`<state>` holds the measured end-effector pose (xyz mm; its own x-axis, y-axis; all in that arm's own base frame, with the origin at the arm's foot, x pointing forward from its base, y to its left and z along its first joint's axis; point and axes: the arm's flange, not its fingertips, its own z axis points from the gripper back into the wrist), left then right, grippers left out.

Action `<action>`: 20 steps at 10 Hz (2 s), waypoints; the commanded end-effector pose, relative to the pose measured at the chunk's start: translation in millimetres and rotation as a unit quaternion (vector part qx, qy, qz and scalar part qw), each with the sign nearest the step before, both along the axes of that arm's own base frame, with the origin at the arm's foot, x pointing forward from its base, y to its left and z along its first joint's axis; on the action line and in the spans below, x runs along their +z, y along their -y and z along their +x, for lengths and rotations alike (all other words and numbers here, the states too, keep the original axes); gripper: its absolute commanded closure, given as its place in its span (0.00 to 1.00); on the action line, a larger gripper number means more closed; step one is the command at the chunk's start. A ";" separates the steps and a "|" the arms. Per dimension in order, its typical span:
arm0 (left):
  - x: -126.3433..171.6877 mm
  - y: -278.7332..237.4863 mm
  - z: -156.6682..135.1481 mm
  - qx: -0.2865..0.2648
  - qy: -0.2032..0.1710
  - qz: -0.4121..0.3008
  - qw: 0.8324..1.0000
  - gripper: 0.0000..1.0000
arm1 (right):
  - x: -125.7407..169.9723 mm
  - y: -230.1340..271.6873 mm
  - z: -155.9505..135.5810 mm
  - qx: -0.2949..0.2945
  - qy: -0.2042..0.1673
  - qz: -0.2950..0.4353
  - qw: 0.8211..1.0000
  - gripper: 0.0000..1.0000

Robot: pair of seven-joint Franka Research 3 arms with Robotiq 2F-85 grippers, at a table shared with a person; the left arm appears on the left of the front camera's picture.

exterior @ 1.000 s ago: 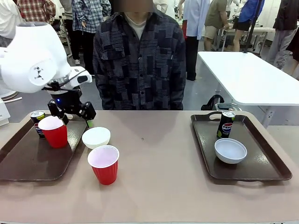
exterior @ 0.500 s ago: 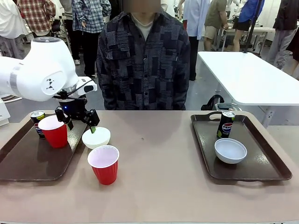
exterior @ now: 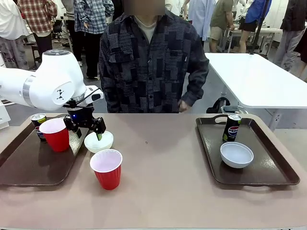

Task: Prepare tableware on both trays.
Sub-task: Pick up a Picnic Bowl from the table and place it on a Handle tray.

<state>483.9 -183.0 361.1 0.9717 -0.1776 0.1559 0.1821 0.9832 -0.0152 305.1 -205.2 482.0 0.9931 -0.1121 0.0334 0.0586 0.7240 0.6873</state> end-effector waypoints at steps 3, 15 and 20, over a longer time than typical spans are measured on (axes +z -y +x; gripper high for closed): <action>-18.4 11.3 4.1 0.021 0.000 0.034 0.999 0.45 | 0.9 -0.3 0.2 -0.004 0.002 0.006 1.000 0.00; 47.6 2.2 -0.4 0.029 0.040 0.031 0.998 1.00 | 0.9 -0.3 0.2 -0.004 0.002 0.006 1.000 0.00; 143.5 -20.3 -58.5 0.009 0.068 0.007 0.998 1.00 | 0.9 -0.3 0.2 -0.004 0.002 0.006 1.000 0.00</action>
